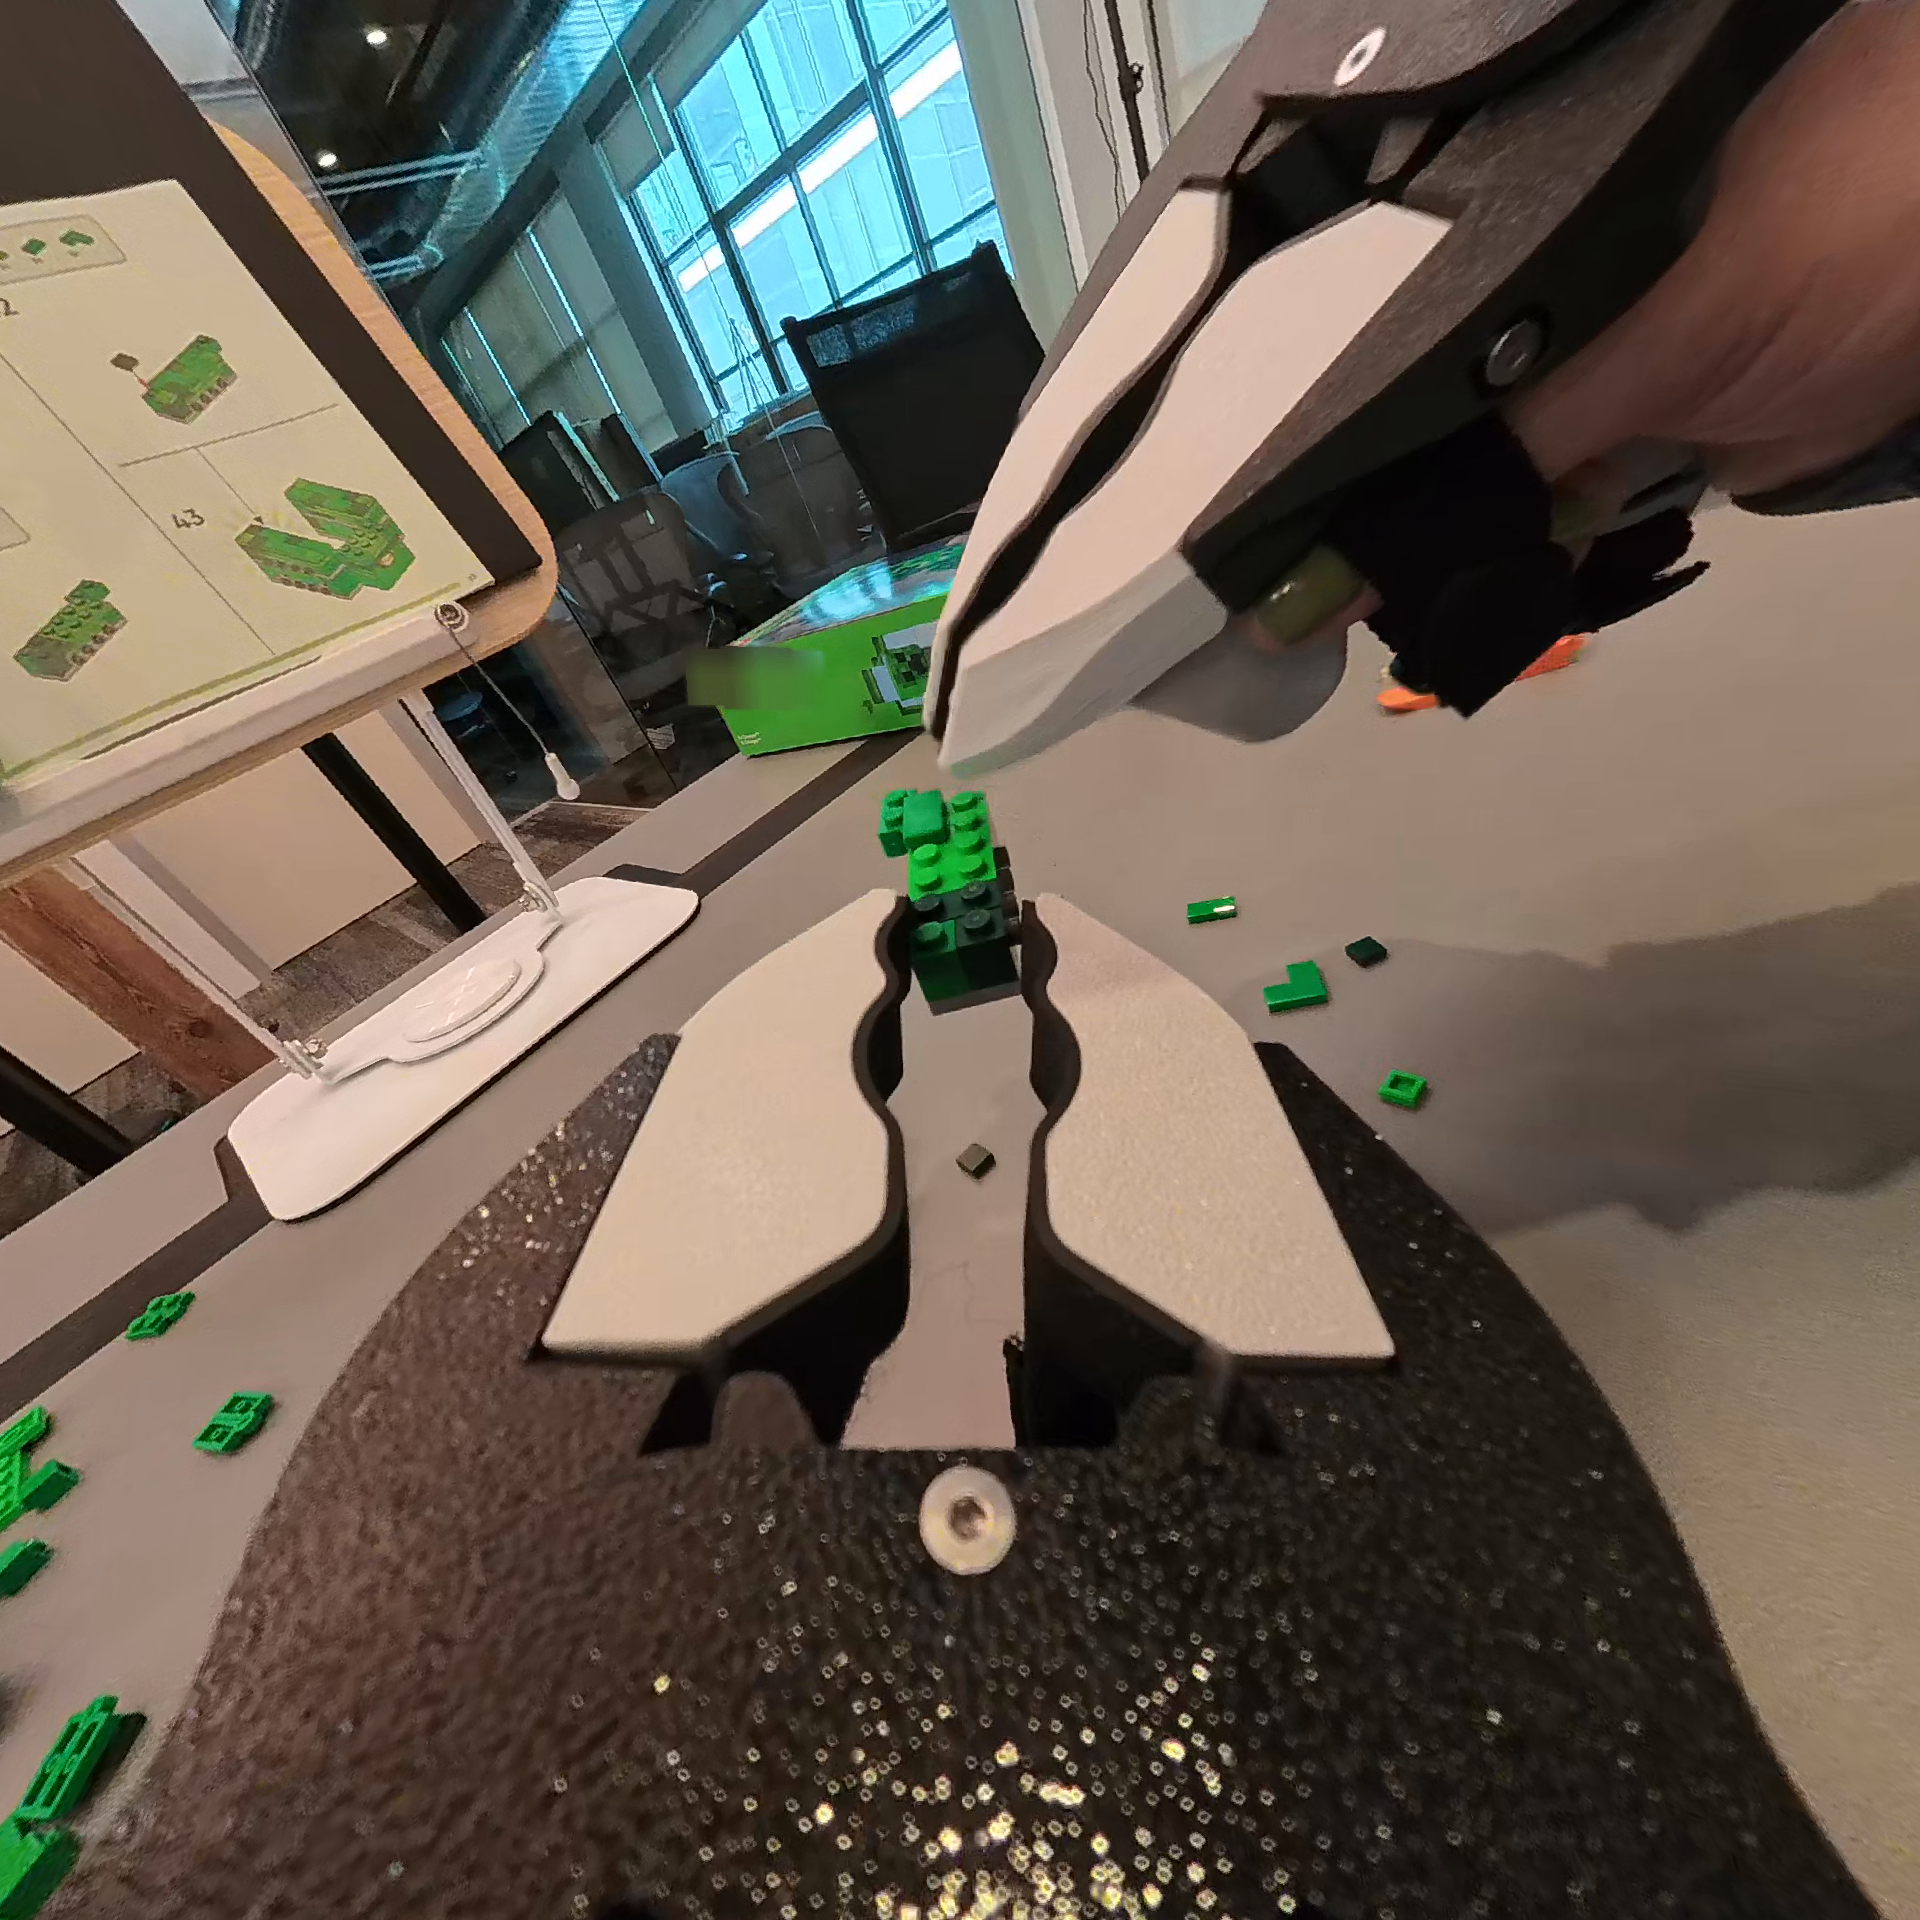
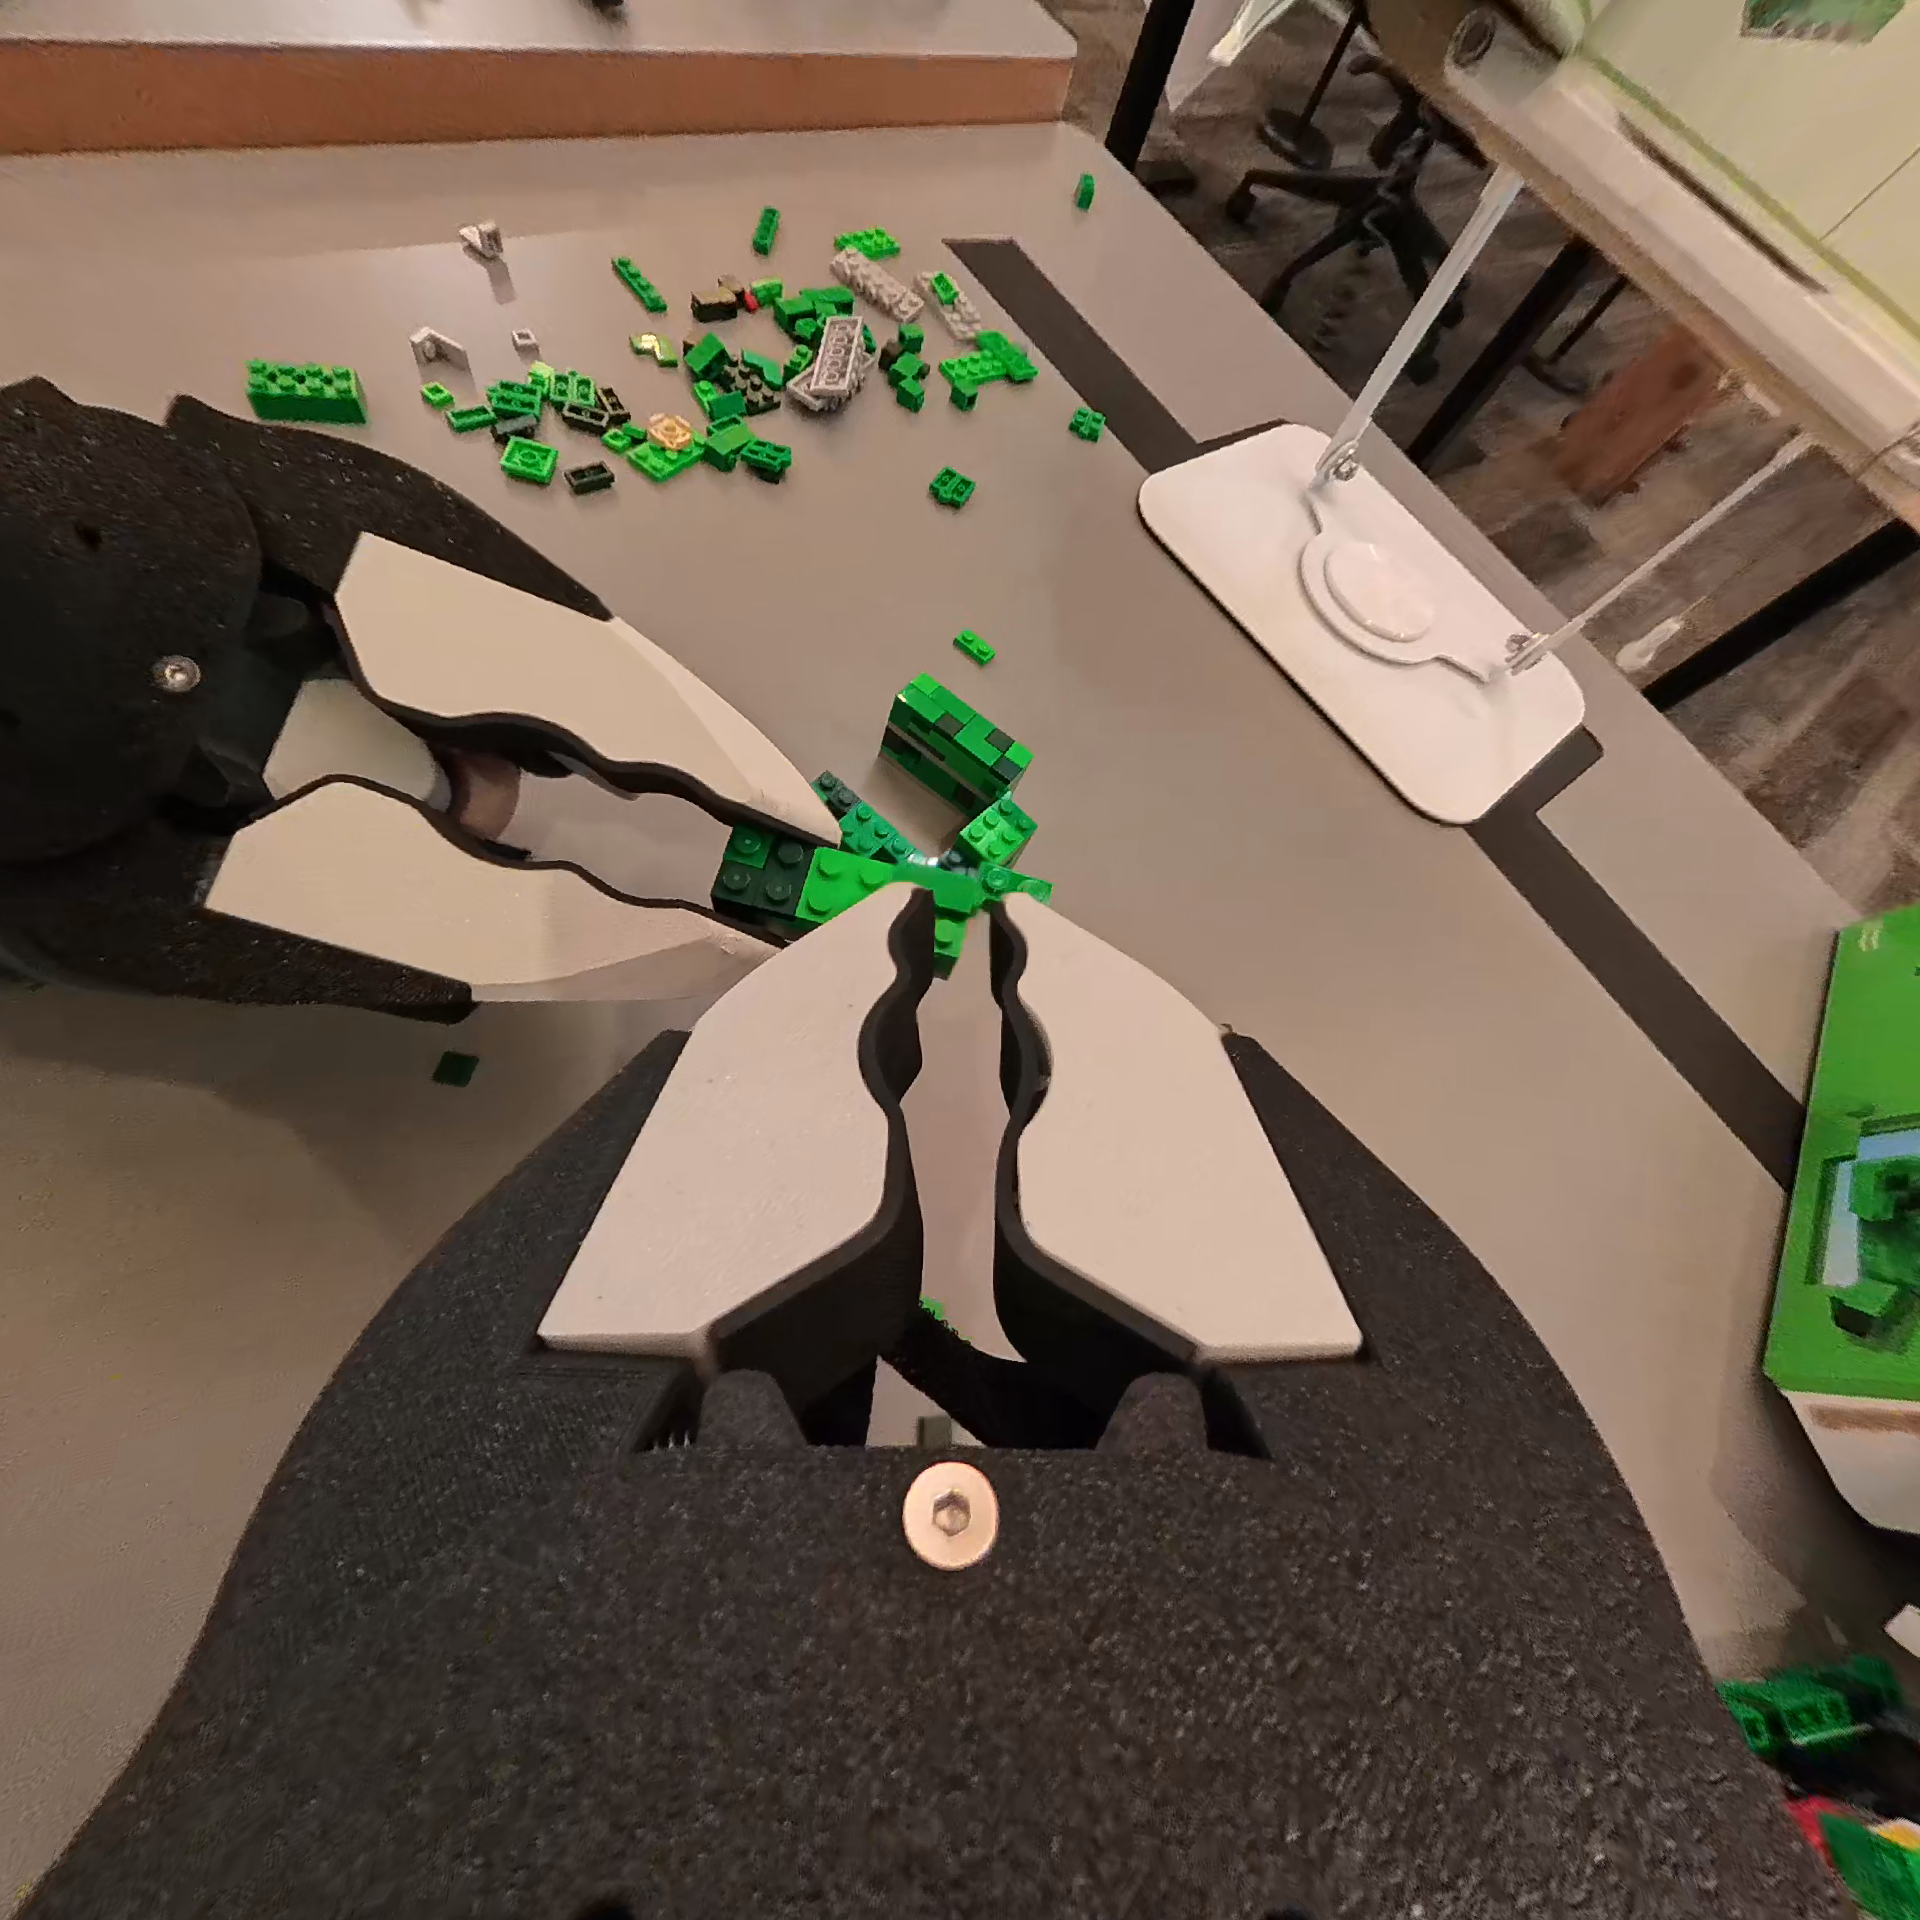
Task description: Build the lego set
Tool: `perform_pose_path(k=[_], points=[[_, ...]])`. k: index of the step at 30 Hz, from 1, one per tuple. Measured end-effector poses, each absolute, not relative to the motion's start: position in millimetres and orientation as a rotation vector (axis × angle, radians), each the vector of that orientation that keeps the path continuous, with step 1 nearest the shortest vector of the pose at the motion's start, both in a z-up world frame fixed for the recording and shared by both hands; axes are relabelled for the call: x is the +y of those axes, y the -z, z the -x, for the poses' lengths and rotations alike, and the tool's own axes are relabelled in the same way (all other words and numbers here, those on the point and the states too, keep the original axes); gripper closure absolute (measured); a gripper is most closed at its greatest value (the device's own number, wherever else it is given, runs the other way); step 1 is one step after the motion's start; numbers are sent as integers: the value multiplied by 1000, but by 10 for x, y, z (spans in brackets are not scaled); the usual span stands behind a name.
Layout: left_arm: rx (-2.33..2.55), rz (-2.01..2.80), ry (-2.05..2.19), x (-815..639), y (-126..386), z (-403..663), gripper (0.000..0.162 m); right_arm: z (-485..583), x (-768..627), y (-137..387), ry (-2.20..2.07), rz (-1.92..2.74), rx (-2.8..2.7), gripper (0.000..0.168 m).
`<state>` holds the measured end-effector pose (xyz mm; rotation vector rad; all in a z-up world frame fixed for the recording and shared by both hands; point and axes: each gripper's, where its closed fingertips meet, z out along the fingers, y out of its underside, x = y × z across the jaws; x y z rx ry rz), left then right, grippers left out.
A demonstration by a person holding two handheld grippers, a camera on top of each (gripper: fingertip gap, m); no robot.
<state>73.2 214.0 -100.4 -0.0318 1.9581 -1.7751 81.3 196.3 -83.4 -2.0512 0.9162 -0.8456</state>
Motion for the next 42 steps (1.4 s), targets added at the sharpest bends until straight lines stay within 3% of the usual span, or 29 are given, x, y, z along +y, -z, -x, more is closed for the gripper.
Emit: perform_pose_path(k=[7, 18, 42], points=[[1936, 86, 1765, 2224, 980, -864, 143, -713, 1848, 789, 916, 2031, 790, 159], [1920, 141, 1800, 2438, 964, -1063, 143, -170, 2025, 1822, 500, 2467, 504, 163], [2044, 36, 1820, 2304, 1099, -910, 143, -37, 1743, 1962, 441, 2475, 625, 156]])
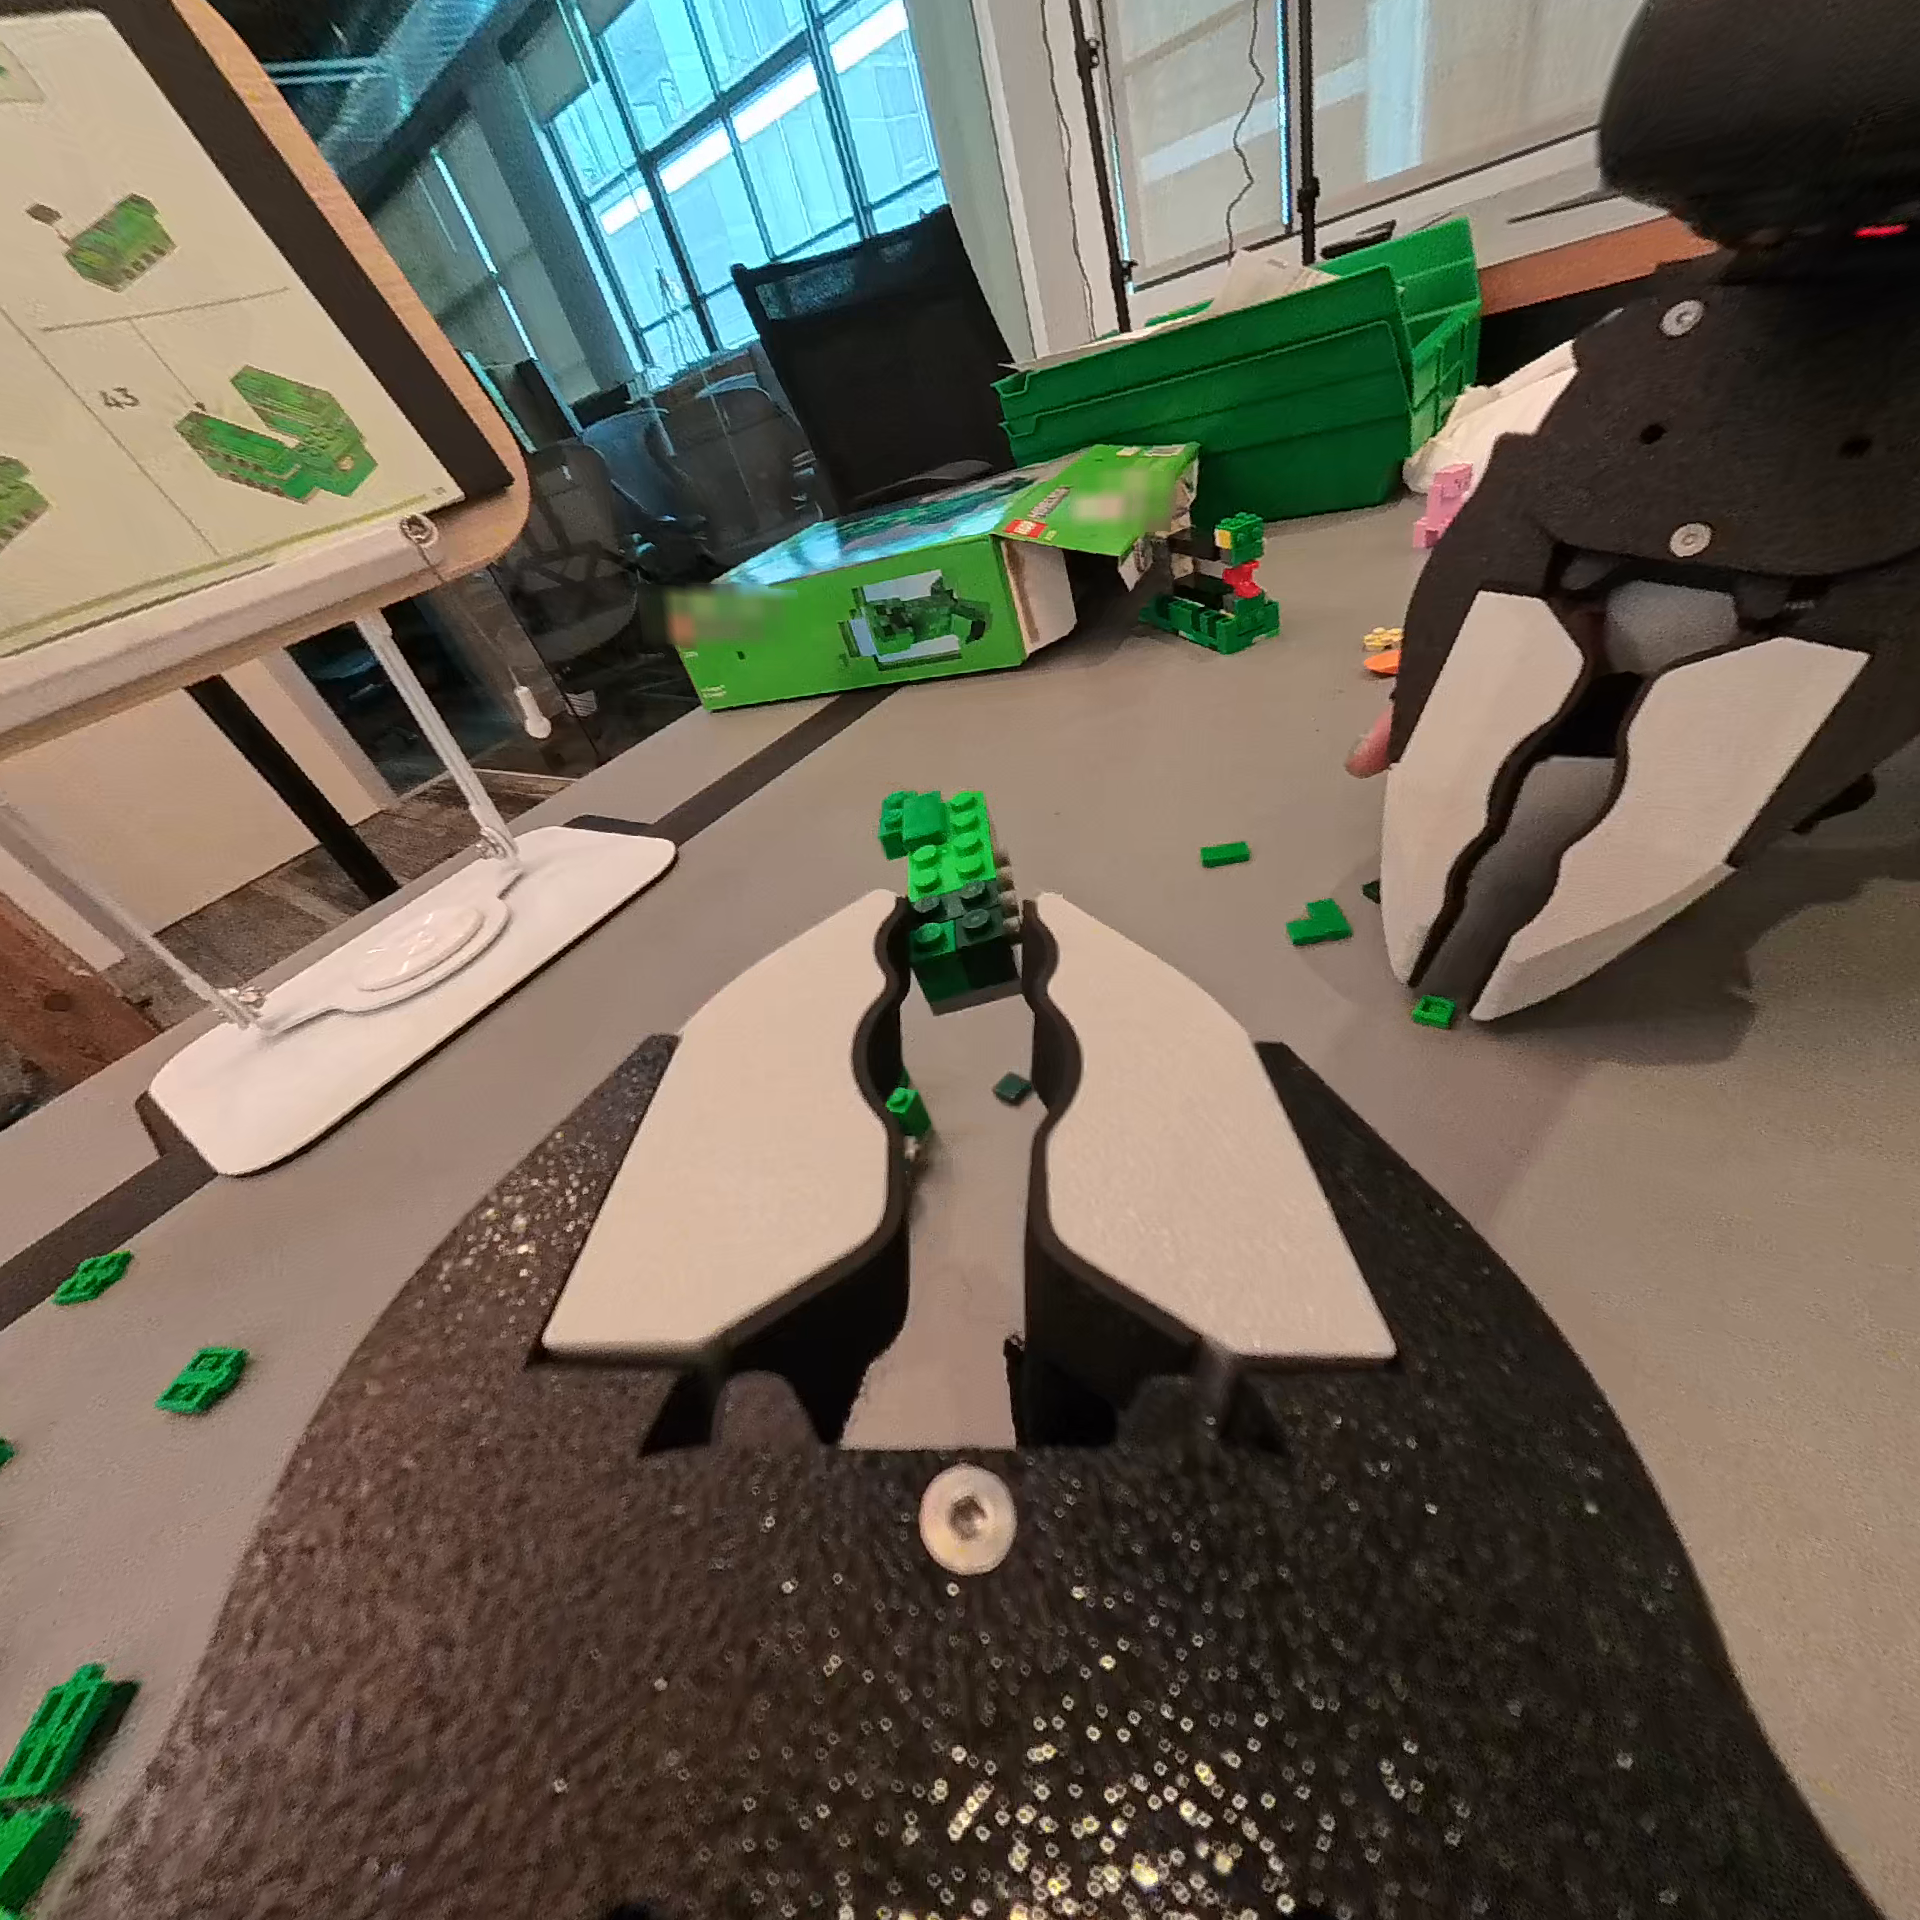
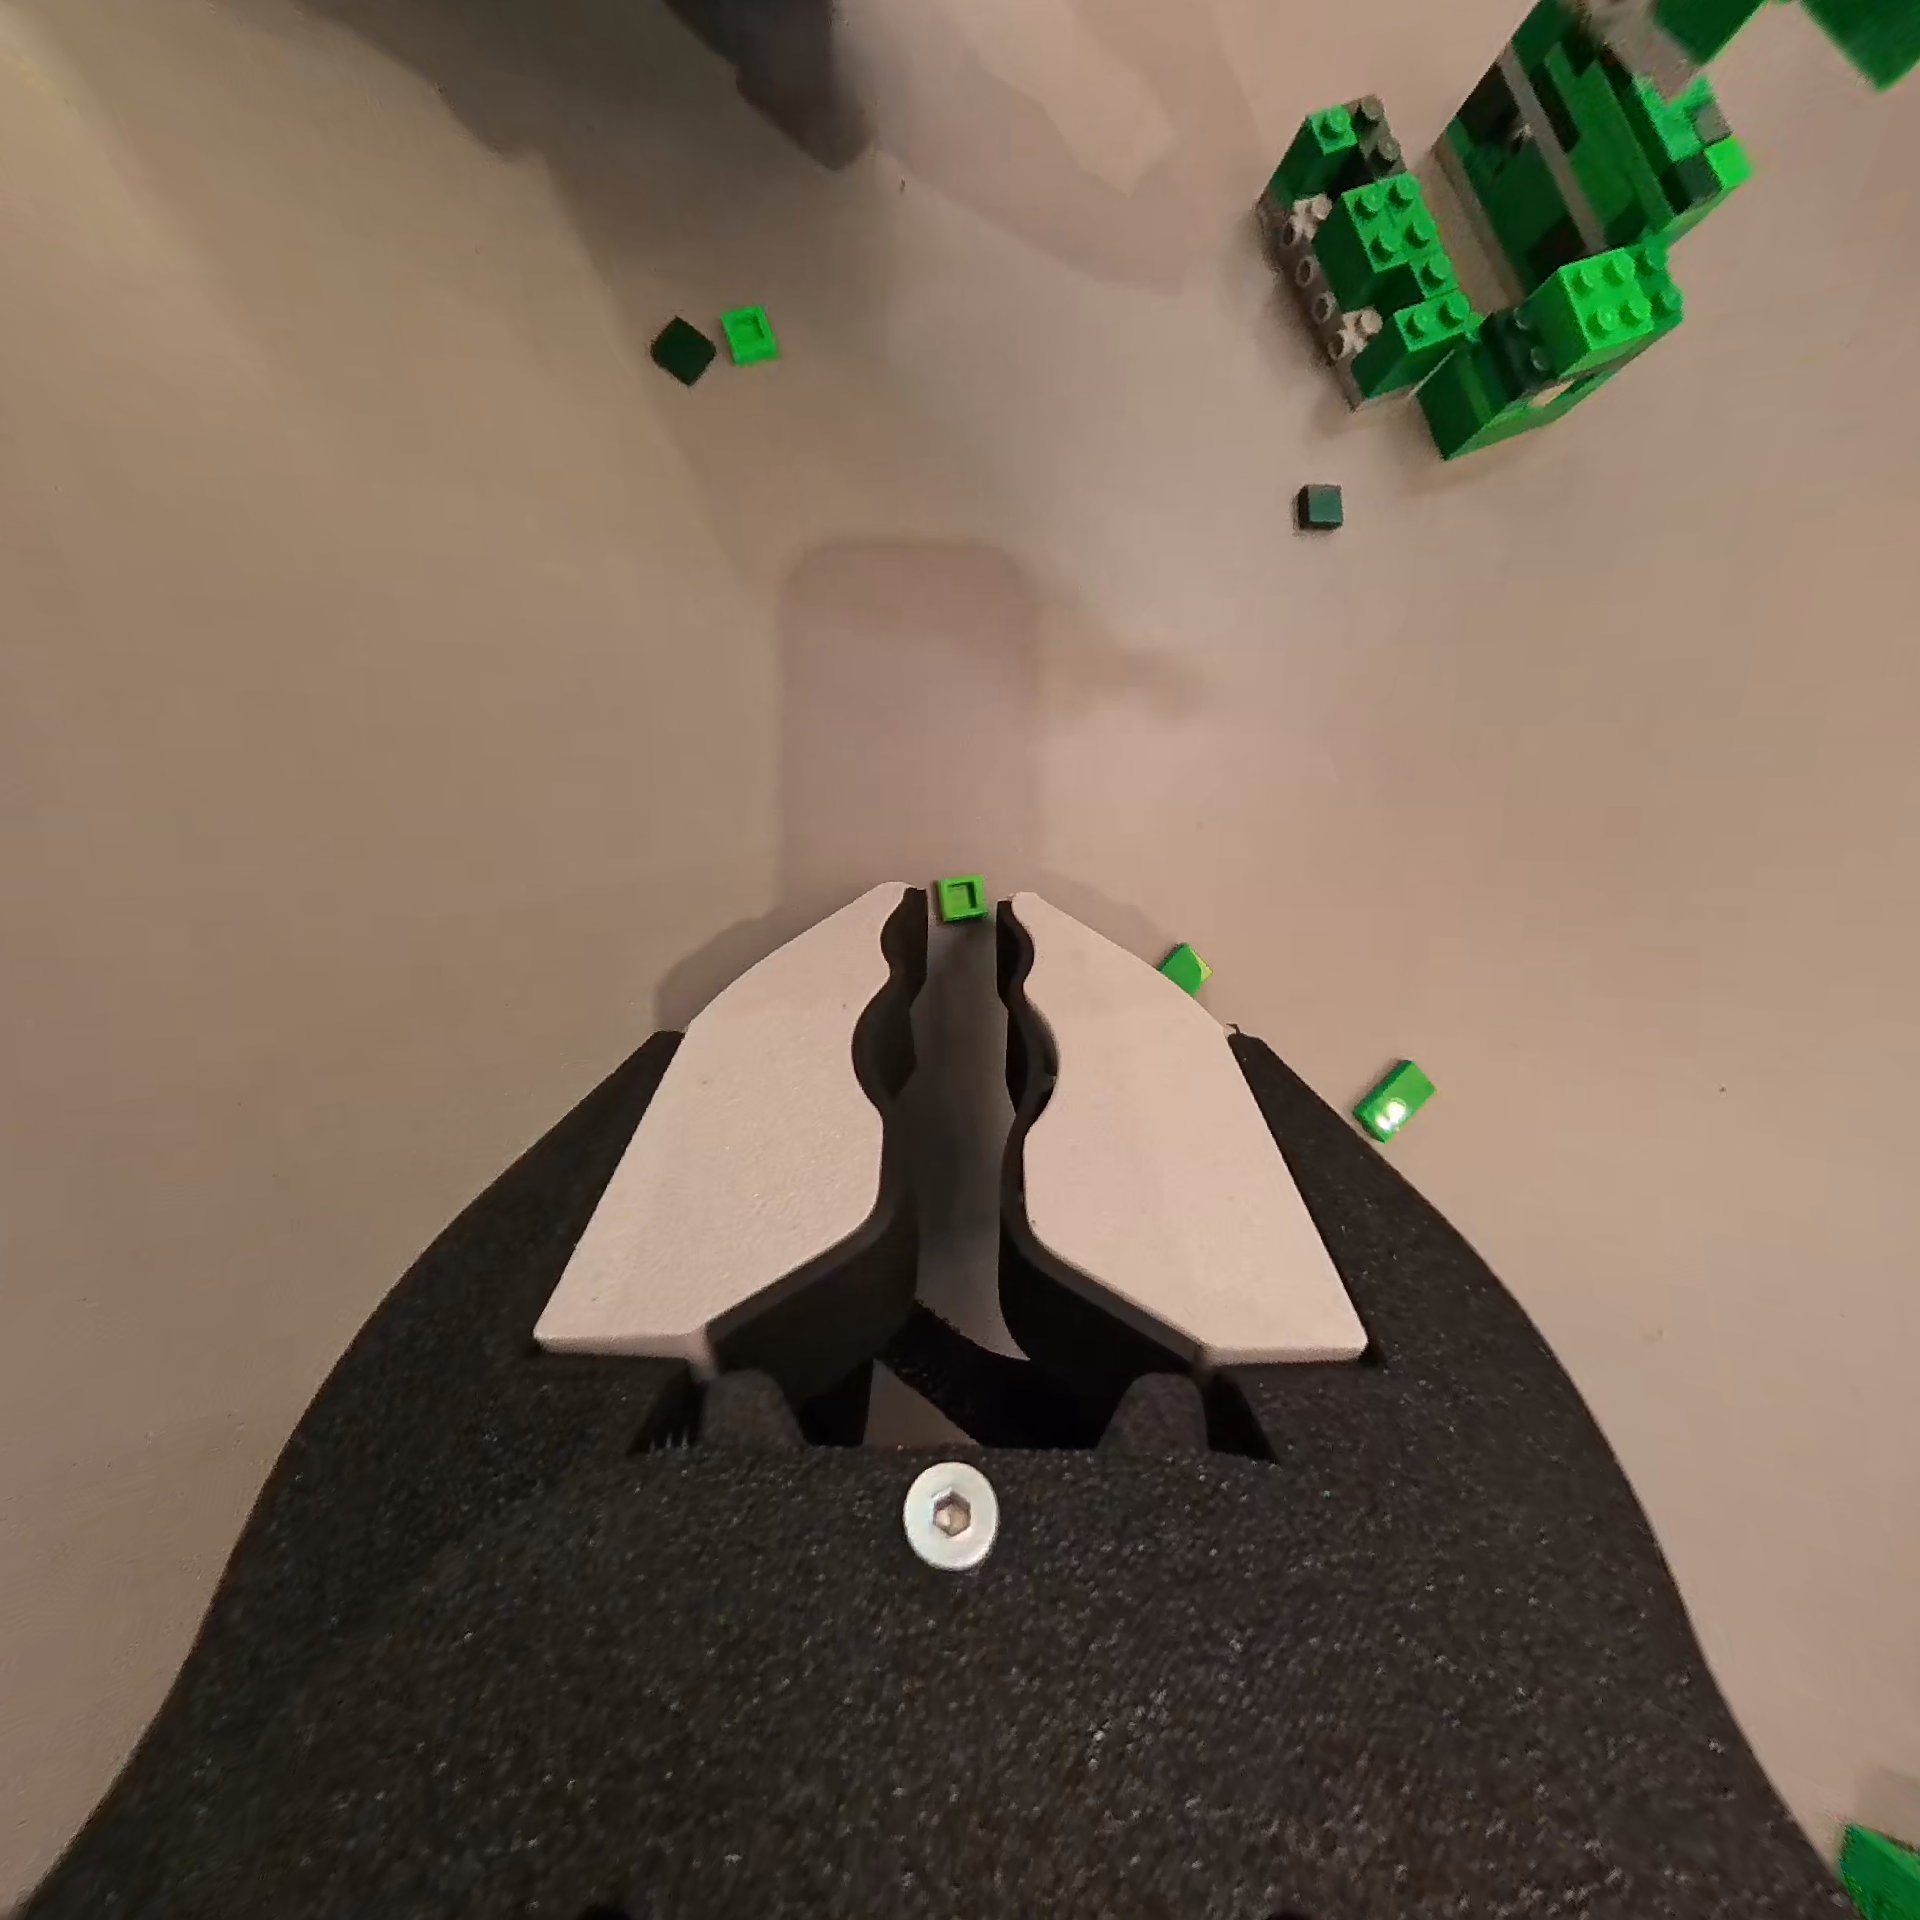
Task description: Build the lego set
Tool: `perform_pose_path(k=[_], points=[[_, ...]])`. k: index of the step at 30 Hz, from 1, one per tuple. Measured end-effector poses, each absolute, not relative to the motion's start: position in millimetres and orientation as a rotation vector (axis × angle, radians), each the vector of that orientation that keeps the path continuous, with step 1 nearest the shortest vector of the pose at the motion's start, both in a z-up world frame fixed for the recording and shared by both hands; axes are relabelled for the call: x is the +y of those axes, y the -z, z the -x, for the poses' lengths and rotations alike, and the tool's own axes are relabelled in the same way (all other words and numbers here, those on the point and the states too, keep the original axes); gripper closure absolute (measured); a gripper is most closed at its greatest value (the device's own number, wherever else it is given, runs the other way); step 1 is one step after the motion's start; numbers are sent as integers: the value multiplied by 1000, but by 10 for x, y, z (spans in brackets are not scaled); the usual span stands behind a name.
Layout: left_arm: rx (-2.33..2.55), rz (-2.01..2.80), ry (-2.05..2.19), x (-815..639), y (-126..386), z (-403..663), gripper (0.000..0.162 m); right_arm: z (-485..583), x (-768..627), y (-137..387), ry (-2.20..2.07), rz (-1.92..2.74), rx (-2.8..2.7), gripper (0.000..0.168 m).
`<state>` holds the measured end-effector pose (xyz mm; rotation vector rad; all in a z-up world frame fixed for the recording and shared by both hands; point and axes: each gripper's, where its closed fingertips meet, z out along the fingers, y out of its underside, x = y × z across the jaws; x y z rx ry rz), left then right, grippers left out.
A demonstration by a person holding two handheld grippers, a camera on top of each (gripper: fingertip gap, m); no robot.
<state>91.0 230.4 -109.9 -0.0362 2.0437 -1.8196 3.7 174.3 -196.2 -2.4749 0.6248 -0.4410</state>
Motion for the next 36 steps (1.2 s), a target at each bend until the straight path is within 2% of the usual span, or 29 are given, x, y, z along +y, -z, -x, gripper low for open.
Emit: perform_pose_path(k=[10, 15, 24, 29, 31, 33, 36], points=[[2445, -223, 1667, 2125, 1506, -544, 142, -30, 1741, 1978, 406, 2432, 640, 161], [2560, -319, 1537, 2114, 1677, -433, 143, -21, 1713, 1820, 478, 2360, 628, 161], [2749, -236, 1298, 2239, 1948, -466, 141, -9, 1731, 1622, 536, 2268, 601, 161], [2615, -272, 1366, 2322, 1823, -493, 120, -33, 1777, 1495, 544, 2134, 622, 161], [2427, -423, 1507, 2282, 1563, -336, 121, 14, 1853, 1434, 469, 2068, 629, 161], [2186, -617, 1572, 2232, 1299, -119, 129, 75, 1950, 1365, 361, 1993, 631, 162], [2053, -745, 1555, 2157, 1157, 100, 130, 166, 2071, 1294, 181, 1914, 633, 161]])
